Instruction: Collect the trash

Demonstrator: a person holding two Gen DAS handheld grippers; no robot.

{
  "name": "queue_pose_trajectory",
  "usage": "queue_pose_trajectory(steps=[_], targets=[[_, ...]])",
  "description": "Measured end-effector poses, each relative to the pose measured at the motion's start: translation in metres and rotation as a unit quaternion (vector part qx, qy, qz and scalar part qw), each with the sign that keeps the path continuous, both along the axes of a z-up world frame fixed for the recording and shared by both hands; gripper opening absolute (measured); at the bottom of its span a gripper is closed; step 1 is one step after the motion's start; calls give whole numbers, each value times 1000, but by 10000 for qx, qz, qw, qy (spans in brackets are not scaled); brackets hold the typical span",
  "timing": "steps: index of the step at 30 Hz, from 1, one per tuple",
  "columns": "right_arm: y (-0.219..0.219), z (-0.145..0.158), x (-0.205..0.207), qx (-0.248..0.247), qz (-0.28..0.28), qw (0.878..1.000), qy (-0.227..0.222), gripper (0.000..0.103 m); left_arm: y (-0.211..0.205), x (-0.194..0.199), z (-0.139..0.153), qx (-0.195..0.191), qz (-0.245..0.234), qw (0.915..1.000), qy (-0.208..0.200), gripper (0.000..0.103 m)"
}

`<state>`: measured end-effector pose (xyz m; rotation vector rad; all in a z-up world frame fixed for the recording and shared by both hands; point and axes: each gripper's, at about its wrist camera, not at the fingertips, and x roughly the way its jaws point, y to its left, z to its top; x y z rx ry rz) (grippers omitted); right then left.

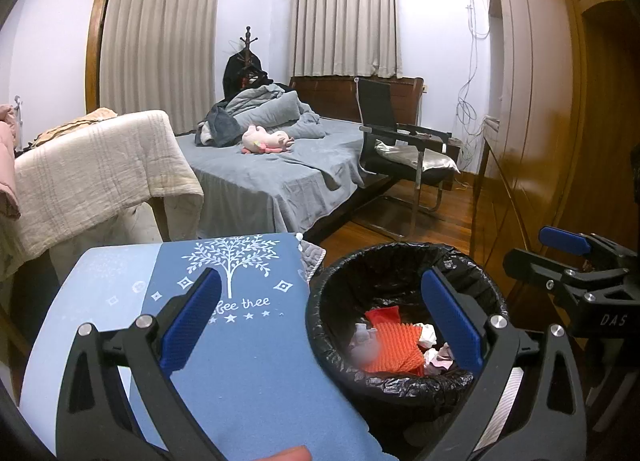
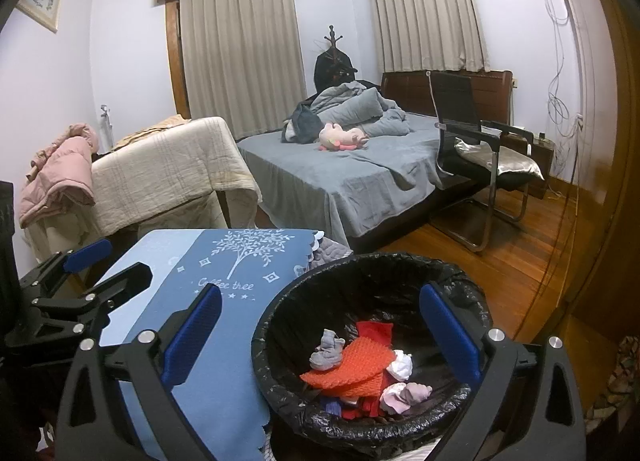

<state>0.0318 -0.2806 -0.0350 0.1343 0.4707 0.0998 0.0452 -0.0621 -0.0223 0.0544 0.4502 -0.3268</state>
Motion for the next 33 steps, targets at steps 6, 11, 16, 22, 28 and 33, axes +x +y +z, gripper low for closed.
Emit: queue_pose_trajectory(steps=[6, 11, 16, 22, 28, 33], targets=[[1, 1, 0, -4, 3, 10000, 3, 97, 0, 0, 0, 2, -3, 10000, 1, 97], [2, 0, 0, -1, 7, 10000, 3, 97, 0, 0, -1, -1, -1, 10000, 2, 97], [2, 0, 0, -2, 5, 10000, 3, 97, 0, 0, 0, 3, 0, 10000, 6, 97], [3, 0, 0, -6, 4, 10000, 0, 97, 1, 0, 0, -4, -3, 10000, 3, 97], [4, 0, 0, -6, 9, 10000, -1, 97, 1, 0, 0, 0, -2, 10000, -1, 97], [4, 0, 0, -10, 5, 10000, -6, 97, 1, 0, 0, -1, 1, 10000, 3, 97]])
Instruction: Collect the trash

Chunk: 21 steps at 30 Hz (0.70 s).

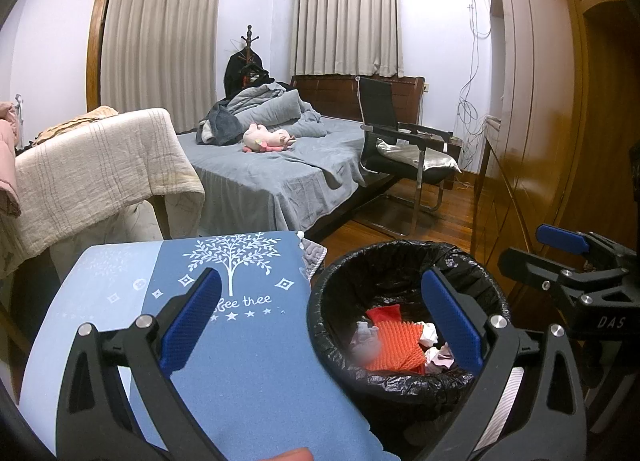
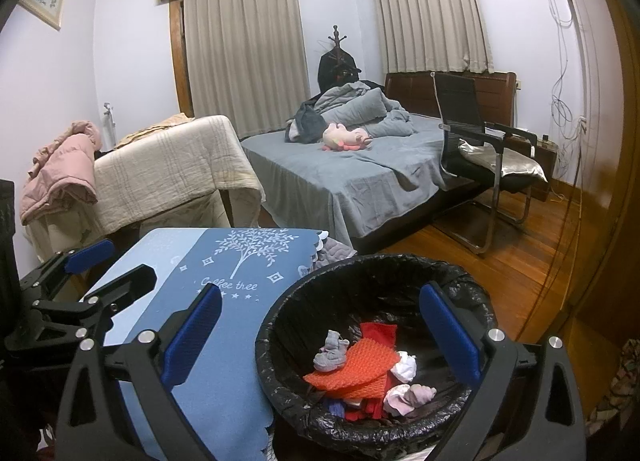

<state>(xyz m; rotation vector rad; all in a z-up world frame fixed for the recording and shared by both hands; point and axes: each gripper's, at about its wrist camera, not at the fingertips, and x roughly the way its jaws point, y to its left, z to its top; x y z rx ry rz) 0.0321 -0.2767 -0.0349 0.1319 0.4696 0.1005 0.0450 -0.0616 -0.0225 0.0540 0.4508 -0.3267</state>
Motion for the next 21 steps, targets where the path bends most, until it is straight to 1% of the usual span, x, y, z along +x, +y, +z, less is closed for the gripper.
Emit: queue_pose_trajectory(steps=[21], targets=[[1, -1, 0, 0, 4, 10000, 0, 97, 1, 1, 0, -5, -4, 10000, 1, 97]])
